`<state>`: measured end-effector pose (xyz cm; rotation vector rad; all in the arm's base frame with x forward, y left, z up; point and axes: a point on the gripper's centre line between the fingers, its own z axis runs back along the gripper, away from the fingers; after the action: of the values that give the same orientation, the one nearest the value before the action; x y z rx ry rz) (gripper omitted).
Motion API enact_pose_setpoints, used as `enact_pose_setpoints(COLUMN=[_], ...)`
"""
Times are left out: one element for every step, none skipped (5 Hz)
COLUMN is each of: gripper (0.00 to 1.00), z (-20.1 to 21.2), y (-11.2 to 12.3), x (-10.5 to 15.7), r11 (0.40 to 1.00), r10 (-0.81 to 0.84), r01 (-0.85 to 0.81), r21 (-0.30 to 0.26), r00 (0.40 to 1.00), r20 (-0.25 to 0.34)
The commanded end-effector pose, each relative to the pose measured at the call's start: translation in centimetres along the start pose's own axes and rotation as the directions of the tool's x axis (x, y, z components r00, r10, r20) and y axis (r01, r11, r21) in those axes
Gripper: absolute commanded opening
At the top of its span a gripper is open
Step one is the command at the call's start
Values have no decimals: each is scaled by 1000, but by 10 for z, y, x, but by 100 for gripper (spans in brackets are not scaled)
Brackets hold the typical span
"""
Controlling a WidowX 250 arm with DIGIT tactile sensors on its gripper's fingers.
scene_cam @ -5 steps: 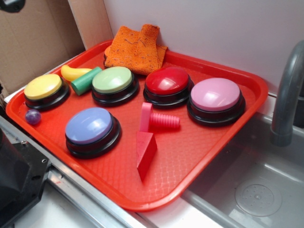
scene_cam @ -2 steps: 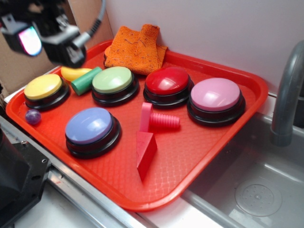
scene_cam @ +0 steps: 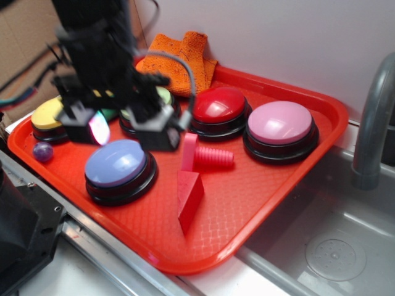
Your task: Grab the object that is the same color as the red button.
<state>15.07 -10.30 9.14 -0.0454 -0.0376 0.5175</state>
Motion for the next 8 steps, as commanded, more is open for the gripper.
enact_pose_setpoints(gripper=[100, 100, 100, 0, 0, 0, 0, 0], z=[-49, -65, -75, -76, -69, -59, -22, 7], y=[-27, -32, -35, -36, -37, -38, -28, -9], x=[10, 14, 14, 14, 16, 20, 32, 54], r11=[996, 993, 994, 996, 998, 997, 961, 912], r10=[90, 115, 106, 90, 38, -53, -272, -406], r01=[-91, -117, -105, -90, -38, 53, 272, 407], r21=[-18, -33, -18, -23, -44, -57, -47, -57], r00=[996, 993, 994, 996, 999, 999, 962, 913], r20=[-29, -37, 9, 15, 12, -7, 17, 39])
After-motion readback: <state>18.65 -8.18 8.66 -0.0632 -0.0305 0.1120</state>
